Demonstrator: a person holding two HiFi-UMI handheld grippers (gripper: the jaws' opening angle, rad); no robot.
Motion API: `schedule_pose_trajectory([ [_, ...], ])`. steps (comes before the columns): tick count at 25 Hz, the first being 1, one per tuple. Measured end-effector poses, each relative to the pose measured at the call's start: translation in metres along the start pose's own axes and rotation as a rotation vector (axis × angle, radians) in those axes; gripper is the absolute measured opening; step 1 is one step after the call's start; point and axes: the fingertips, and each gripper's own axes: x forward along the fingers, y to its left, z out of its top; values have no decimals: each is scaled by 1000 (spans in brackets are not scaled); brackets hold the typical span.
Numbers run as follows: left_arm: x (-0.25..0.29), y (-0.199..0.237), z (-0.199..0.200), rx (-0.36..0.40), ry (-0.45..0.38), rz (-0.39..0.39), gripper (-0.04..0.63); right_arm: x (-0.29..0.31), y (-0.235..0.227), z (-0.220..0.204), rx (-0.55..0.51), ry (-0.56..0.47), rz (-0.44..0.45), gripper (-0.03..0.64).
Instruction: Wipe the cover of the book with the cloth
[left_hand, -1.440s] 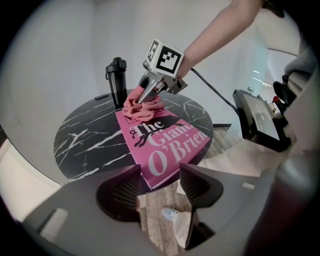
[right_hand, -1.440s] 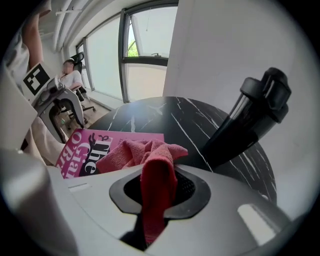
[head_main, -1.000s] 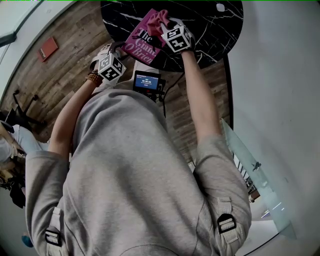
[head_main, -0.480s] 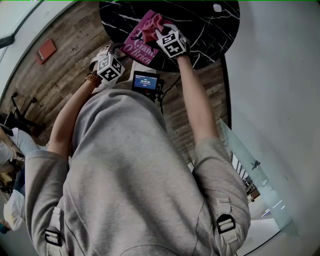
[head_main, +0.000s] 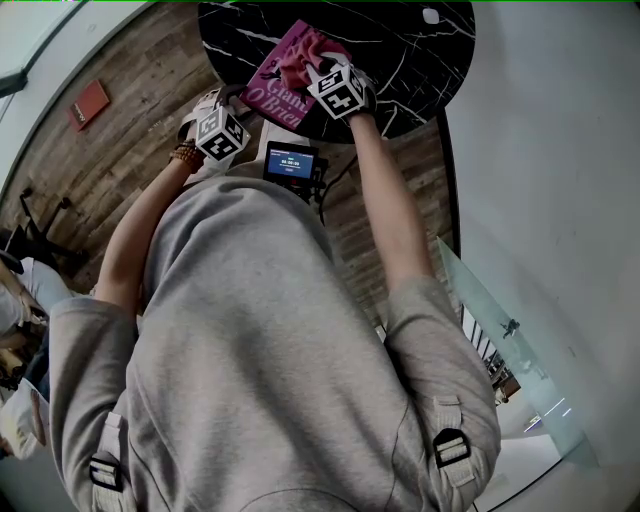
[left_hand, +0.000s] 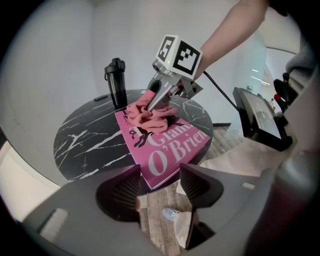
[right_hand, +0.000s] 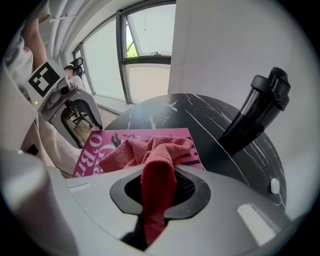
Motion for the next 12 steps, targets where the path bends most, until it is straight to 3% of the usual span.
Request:
schedule_pose_trajectory([
  [6,1,0,0,0,3,0,252,-1,7,-2,-39,13,-3,67],
  [12,1,-1,0,-2,6,-5,253,-2,18,-3,-160,28,-15,66],
])
